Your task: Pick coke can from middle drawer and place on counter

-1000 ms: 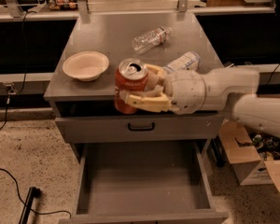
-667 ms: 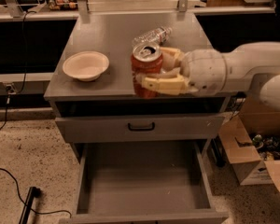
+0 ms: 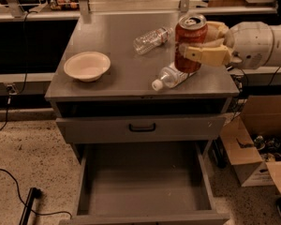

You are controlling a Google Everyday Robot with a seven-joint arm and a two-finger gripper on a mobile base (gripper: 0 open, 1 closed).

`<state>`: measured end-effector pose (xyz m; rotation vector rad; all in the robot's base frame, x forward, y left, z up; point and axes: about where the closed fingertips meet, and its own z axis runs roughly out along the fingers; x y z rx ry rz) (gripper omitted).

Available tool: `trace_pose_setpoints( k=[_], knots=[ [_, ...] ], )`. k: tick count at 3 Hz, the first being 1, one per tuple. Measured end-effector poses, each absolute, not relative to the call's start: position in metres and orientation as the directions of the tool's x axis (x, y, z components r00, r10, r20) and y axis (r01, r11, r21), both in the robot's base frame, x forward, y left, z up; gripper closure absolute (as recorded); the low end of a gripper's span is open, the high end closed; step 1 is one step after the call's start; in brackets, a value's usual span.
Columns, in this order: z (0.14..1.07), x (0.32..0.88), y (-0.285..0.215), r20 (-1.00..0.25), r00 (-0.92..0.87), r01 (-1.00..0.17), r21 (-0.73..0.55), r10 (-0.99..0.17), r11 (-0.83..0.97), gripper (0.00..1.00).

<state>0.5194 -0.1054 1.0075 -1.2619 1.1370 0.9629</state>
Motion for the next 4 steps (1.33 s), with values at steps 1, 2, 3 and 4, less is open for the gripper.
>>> trace_pose_setpoints(
  k=[1, 2, 3, 4],
  knots=[
    [1.015, 0.525, -0.104, -0.968, 0.241, -0.965, -0.246, -0.067, 0.091, 1.00],
    [1.015, 0.525, -0.104, -0.968, 0.241, -0.965, -0.246, -0.066, 0.091, 1.00],
    [0.999, 0.534, -0.132, -0.977, 0.186, -0.949, -0.205, -0.101, 0.240, 1.00],
    [0.983, 0.543, -0.159, -0.987, 0.108, -0.926, -0.143, -0.118, 0.349, 1.00]
  ],
)
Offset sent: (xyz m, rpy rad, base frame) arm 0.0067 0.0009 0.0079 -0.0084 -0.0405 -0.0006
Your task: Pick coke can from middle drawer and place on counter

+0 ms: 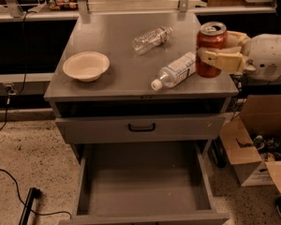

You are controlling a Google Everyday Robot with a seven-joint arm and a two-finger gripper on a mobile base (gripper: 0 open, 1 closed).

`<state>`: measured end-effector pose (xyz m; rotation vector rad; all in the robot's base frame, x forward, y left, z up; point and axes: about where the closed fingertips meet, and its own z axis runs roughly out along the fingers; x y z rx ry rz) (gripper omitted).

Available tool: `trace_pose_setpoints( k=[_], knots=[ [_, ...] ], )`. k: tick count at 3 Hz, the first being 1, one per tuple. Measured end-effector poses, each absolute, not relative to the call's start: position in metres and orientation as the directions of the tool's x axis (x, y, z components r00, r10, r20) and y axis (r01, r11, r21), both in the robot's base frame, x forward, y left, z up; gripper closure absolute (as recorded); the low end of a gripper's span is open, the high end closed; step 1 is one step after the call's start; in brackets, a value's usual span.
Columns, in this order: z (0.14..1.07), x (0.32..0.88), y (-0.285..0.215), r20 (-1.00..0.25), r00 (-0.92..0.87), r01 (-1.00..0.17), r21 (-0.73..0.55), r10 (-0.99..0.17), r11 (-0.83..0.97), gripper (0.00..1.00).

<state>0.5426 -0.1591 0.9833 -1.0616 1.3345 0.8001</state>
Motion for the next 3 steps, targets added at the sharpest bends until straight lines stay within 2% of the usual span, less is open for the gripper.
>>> trace_pose_setpoints(
  k=[3],
  knots=[
    [0.926, 0.602, -0.213, -1.000, 0.016, -0.884, -0.009, 0.009, 0.468, 1.00]
  ],
)
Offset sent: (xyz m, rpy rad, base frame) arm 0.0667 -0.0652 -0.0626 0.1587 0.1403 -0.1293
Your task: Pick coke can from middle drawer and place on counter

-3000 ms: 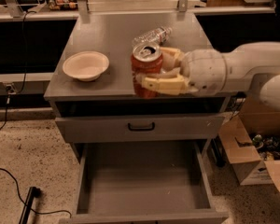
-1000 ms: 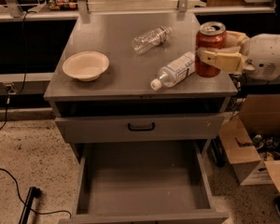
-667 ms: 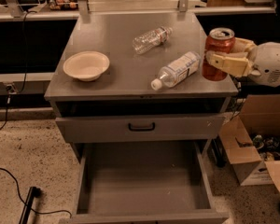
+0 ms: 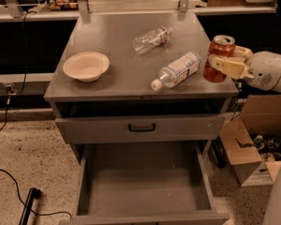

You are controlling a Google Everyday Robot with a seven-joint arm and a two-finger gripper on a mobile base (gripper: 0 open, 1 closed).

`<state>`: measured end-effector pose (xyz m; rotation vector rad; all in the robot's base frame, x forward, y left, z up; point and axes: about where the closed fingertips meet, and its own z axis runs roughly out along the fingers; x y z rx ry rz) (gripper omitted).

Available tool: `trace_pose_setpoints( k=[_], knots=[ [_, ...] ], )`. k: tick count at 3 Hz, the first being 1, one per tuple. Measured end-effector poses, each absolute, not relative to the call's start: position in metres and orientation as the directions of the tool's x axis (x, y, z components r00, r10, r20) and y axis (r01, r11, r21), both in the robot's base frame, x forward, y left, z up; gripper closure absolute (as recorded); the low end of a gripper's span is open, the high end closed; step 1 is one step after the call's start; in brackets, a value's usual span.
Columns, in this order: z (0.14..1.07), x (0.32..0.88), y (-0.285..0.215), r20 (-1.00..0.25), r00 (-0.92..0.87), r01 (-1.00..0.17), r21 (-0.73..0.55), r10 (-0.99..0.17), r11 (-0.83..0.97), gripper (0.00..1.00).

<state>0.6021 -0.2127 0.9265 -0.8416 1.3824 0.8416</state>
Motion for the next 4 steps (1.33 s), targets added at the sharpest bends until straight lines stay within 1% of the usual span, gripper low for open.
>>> trace_pose_setpoints(
  k=[1, 2, 4],
  knots=[
    [0.911, 0.619, -0.223, -0.998, 0.027, -0.871, 0.004, 0.055, 0.492, 1.00],
    [0.900, 0.630, -0.222, -0.995, 0.060, -0.873, -0.016, 0.074, 0.487, 0.83],
    [0.900, 0.632, -0.216, -0.995, 0.077, -0.876, -0.035, 0.067, 0.481, 0.36]
  ],
)
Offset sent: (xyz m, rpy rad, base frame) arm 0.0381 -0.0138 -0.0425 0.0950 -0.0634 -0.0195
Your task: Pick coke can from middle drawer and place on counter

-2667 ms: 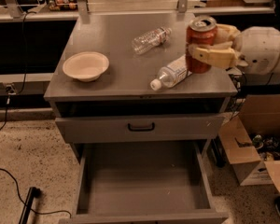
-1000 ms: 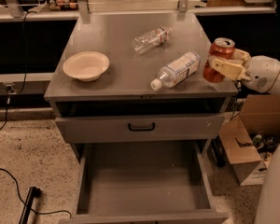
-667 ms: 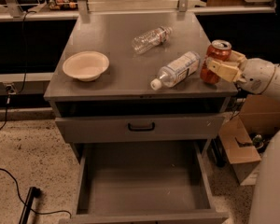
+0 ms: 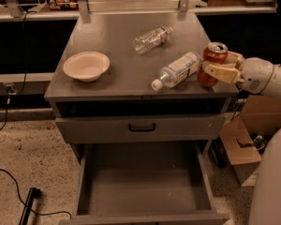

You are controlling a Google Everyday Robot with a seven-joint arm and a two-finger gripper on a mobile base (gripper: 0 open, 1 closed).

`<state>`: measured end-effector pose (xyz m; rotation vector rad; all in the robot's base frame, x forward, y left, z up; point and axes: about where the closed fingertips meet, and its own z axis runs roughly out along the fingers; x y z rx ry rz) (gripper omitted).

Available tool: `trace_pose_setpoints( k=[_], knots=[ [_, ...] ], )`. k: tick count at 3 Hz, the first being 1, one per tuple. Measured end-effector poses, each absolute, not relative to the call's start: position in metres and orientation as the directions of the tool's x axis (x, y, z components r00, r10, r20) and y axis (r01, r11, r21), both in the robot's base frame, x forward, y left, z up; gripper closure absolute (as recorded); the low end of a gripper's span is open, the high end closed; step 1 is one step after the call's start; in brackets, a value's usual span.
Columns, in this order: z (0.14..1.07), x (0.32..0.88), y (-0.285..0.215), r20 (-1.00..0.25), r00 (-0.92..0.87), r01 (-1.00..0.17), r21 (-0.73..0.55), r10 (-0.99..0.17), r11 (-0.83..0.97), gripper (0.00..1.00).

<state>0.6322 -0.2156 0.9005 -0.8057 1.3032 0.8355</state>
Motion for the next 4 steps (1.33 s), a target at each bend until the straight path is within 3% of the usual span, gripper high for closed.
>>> trace_pose_setpoints(
  k=[1, 2, 4],
  knots=[
    [0.901, 0.633, -0.212, -0.994, 0.085, -0.878, -0.045, 0.064, 0.477, 0.13],
    [0.902, 0.634, -0.210, -0.994, 0.092, -0.879, -0.052, 0.062, 0.474, 0.00],
    [0.916, 0.634, -0.221, -0.991, 0.134, -0.870, -0.107, 0.022, 0.481, 0.00]
  ],
)
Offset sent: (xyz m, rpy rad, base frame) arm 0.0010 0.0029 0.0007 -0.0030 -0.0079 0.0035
